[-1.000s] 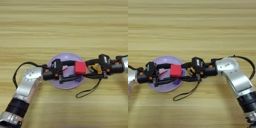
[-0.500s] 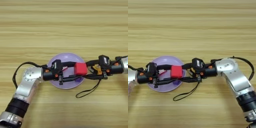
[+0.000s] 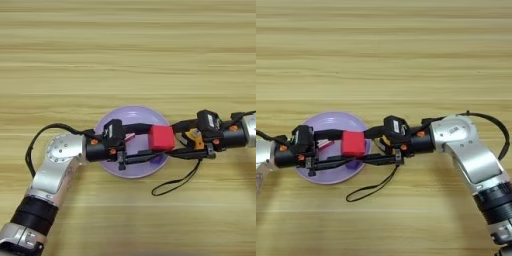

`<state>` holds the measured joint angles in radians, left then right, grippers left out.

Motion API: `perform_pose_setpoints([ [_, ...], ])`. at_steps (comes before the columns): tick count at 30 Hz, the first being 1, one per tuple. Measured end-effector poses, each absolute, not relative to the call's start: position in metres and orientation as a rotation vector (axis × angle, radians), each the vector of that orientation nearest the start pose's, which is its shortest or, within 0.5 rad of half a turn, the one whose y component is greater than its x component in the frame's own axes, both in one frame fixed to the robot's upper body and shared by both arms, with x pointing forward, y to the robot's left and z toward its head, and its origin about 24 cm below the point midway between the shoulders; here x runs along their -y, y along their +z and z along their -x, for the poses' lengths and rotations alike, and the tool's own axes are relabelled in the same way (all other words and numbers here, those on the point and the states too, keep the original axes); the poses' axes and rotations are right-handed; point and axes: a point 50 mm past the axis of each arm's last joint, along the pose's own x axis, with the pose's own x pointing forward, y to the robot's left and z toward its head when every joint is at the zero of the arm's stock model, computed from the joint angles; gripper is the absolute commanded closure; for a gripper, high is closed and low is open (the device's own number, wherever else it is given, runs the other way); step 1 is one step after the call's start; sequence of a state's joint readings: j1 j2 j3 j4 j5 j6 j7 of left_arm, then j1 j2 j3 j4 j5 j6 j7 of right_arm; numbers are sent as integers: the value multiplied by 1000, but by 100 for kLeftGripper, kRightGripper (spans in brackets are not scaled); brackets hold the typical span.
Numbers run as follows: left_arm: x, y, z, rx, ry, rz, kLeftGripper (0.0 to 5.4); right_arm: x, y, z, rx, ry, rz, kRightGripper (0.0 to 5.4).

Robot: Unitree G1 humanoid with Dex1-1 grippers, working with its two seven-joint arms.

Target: Move the objects on the table

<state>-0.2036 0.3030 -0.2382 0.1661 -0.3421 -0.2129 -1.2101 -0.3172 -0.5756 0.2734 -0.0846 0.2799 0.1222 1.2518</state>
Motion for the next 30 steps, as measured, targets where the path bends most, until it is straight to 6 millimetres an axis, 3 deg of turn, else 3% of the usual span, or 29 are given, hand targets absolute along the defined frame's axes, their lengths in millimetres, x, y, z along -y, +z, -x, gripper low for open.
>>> perform_pose_setpoints([
  [20, -111, 64, -245, 168, -1427, -88, 314, 134, 108, -253, -82, 1538, 408, 5],
  [30, -124, 68, -250, 192, -1345, -81, 314, 149, 124, -260, 8, 1433, 345, 0],
])
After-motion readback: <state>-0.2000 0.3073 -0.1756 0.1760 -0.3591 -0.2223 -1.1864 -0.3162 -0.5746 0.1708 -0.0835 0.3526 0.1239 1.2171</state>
